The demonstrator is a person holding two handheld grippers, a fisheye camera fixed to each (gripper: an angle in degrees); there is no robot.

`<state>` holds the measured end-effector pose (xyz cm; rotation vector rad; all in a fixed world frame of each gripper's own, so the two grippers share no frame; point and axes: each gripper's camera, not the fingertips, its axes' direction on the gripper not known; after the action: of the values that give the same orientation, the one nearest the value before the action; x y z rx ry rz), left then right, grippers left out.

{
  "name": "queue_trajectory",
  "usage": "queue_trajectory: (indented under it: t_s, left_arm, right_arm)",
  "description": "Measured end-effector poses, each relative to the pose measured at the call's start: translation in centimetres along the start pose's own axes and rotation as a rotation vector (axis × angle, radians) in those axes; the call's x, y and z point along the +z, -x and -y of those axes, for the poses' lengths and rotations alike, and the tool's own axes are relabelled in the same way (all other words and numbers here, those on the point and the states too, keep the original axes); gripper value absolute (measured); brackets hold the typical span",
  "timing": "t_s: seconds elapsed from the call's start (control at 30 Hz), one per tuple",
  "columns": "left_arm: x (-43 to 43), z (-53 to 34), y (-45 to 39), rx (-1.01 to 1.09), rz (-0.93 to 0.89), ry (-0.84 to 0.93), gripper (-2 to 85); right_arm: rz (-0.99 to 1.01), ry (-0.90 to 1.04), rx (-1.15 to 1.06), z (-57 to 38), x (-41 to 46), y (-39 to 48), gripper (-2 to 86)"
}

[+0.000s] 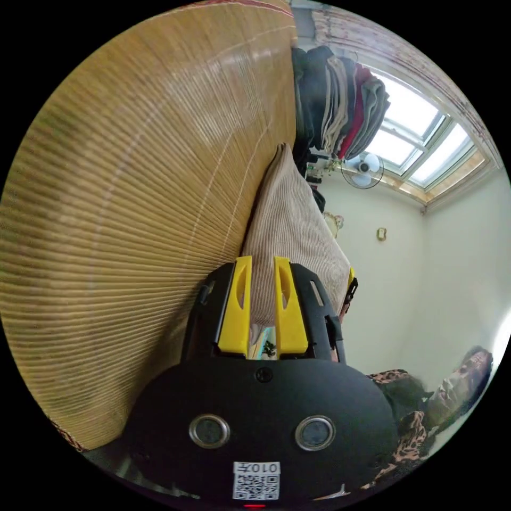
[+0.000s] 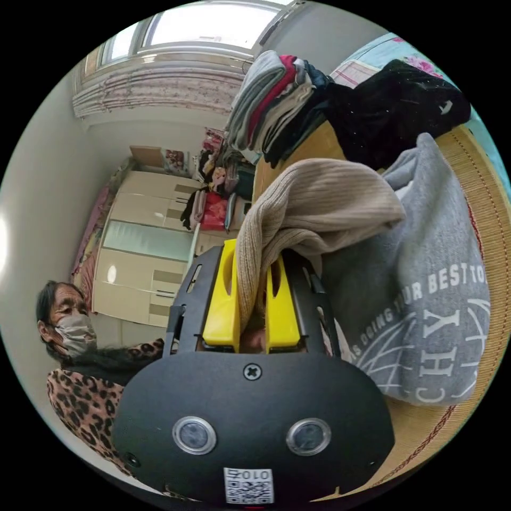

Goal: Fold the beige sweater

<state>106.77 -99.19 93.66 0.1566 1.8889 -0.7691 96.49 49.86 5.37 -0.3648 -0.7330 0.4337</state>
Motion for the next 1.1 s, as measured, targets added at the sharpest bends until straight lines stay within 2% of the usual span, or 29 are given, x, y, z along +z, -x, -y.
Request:
queue_trajectory:
  t_s: [0.1, 0.17, 0.37, 0.6, 0.77, 0.9, 1.0, 1.03, 1.1]
  left_arm:
    - [-1.7, -1.4, 0.3, -0.018, -0.057, 0.006, 10.0]
    - [-2.2, -2.3, 0.0, -0.028, -0.159, 0.016, 11.7]
    - [-2.7, -3.4, -2.2, -0.042, -0.177, 0.034, 13.1]
    - [-6.9, -7.0, -6.6, 0.013, -0.285, -0.036, 11.8]
    - [-14.1, -13.6, -14.7, 0.216, -0.403, -0.153, 10.7]
    - [-18.7, -20.6, -23.9, 0.481, -0.386, -0.185, 10.4]
    - [-23.4, -27.9, -31.6, 0.686, -0.228, -0.28, 10.4]
    - [-25.5, -31.2, -34.1, 0.759, -0.144, -0.36, 10.4]
    - [-28.5, -36.3, -36.9, 0.804, 0.001, -0.496, 10.4]
  right_arm:
    - [0.061, -0.033, 0.062, 0.6, 0.3, 2.7, 6.8]
    - [0.1, -0.041, 0.088, 1.3, 0.5, 4.4, 6.8]
    - [0.18, -0.022, 0.037, 3.4, 2.0, 12.4, 6.7]
    - [0.229, 0.029, -0.183, 7.3, 4.4, 28.2, 6.7]
    - [0.21, 0.104, -0.323, 10.9, 9.7, 41.8, 6.8]
    - [0.179, 0.223, -0.607, 12.5, 18.0, 59.7, 7.0]
    - [0.151, 0.299, -0.922, 10.2, 25.8, 75.1, 7.3]
    - [0.101, 0.325, -1.081, 8.2, 29.5, 81.3, 7.5]
    - [0.027, 0.395, -1.259, 4.3, 35.9, 89.2, 8.0]
